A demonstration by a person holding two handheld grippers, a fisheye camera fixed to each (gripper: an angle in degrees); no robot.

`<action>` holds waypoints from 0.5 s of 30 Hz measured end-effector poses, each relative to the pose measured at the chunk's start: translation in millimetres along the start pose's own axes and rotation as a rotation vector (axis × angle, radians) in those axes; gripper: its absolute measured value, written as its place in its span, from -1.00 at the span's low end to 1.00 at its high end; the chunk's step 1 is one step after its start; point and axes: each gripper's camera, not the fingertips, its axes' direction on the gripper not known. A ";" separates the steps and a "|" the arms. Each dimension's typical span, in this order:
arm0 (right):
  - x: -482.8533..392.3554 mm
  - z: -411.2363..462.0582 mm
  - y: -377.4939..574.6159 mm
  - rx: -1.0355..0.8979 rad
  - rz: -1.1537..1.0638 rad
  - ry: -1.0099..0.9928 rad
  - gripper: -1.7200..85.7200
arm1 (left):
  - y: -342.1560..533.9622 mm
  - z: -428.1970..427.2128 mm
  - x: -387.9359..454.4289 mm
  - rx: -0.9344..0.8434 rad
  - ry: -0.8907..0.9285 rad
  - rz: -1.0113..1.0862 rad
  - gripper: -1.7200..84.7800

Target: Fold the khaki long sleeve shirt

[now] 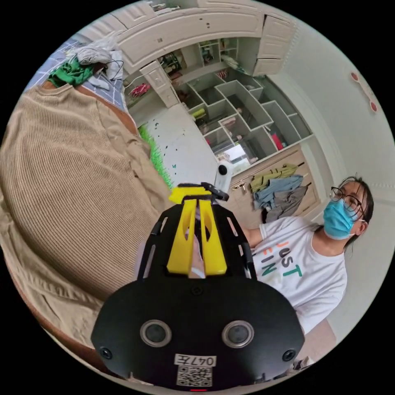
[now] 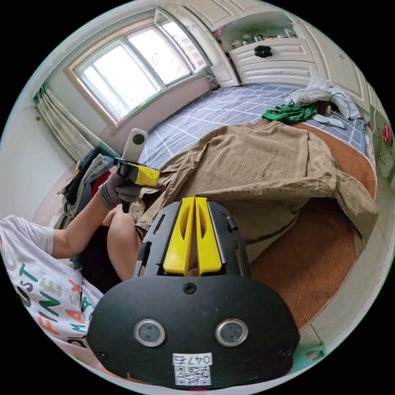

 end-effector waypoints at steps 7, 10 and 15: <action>-32.9 108.2 1.6 -0.376 -0.188 0.093 -0.92 | 9.2 33.7 -29.3 -0.103 -0.098 -0.207 -0.98; -26.8 93.2 16.9 -0.454 -0.204 0.084 -0.87 | 27.9 46.6 -34.8 -0.200 -0.181 -0.276 -0.98; 31.8 -4.4 42.6 -0.174 -0.042 0.418 -0.85 | 25.1 57.1 28.9 -0.375 -0.324 -0.181 -0.98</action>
